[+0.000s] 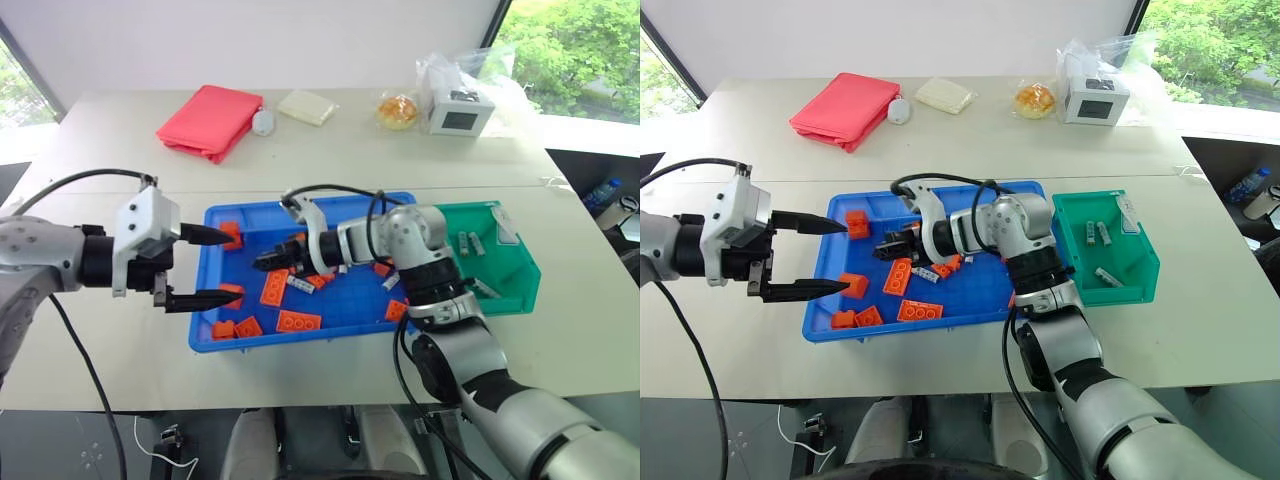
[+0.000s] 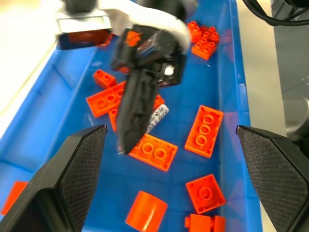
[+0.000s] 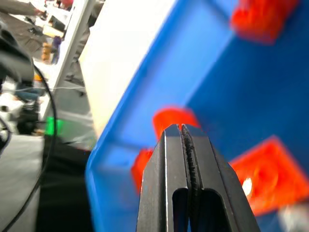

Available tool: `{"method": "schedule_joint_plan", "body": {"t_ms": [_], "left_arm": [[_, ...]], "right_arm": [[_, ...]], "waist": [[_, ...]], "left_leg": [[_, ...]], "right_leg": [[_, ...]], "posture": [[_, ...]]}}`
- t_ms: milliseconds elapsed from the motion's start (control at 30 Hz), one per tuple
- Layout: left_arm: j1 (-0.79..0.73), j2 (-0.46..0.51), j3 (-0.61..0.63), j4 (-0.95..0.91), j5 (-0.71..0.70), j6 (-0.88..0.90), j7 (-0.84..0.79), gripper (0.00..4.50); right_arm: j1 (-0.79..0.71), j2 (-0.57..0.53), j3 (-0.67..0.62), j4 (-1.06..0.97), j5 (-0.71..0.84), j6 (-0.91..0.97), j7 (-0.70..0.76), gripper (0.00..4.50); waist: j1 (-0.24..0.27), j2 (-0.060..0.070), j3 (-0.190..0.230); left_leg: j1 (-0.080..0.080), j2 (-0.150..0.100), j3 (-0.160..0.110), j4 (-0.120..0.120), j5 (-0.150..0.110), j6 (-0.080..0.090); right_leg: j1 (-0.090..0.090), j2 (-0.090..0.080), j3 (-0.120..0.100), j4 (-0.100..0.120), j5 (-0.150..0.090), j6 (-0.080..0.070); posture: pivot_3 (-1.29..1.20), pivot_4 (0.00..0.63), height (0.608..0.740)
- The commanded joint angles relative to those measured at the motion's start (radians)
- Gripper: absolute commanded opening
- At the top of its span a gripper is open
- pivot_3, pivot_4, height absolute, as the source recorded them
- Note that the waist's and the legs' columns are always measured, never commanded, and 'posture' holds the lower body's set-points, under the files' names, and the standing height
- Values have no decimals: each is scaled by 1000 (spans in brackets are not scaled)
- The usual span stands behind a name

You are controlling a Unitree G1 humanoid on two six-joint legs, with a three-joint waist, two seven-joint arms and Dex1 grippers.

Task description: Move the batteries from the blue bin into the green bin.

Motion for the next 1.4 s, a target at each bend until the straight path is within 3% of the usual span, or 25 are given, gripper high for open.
{"method": "schedule_joint_plan", "body": {"t_ms": [33, 233, 333, 467, 933, 1033, 1167, 1400], "left_arm": [[-18, -4, -5, -2, 7, -18, 2, 4500], [-2, -8, -3, 2, 20, -31, -6, 4500], [8, -13, -7, 12, 26, -41, -12, 4500], [0, -21, -25, 33, 40, -56, -17, 4500], [-48, -25, -52, 56, 57, -61, -35, 4500], [-46, -25, -50, 59, 62, -65, -34, 4500], [-48, -26, -48, 58, 61, -64, -30, 4500], [-49, -30, -47, 59, 61, -65, -25, 4500]], "right_arm": [[-37, -103, 189, -81, -107, -162, 151, 50], [-19, -402, 410, -358, -249, -326, 359, 50], [27, -470, 436, -483, -252, -292, 382, 927], [68, -466, 446, -535, -271, -272, 365, 2883], [124, -407, 479, -395, -381, -359, 347, 2883], [134, -410, 502, -365, -404, -375, 371, 2012], [147, -411, 527, -350, -435, -413, 406, 70], [139, -394, 516, -342, -469, -434, 429, 29]], "waist": [[0, 0, 0], [8, 0, 1], [6, 0, 1], [7, -1, 1], [13, -1, 0], [10, -1, 0], [11, -1, 0], [11, -1, 0]], "left_leg": [[0, 0, 0, 0, 0, 0], [-2, -1, 0, 1, 0, 0], [-2, 0, 0, 1, 0, 0], [0, 1, 0, 0, 0, 0], [0, 0, 1, 2, 0, 0], [0, 0, 1, 2, 0, 0], [0, 0, 1, 2, 0, 0], [0, 0, 1, 2, 0, 0]], "right_leg": [[0, 0, 0, 0, 0, 0], [-1, -2, 0, -1, -1, -1], [-2, -1, 0, 0, -2, -1], [-2, 1, 0, 2, -2, -2], [-1, -1, 0, 1, -2, -3], [-1, 0, 0, 1, -2, -2], [-1, 0, 0, 1, -2, -2], [0, 0, 0, 1, -2, -2]], "posture": [[0, 150, 736], [0, 150, 736], [0, 150, 736], [0, 150, 736], [0, 150, 736], [0, 150, 736], [0, 150, 736], [0, 150, 736]]}}
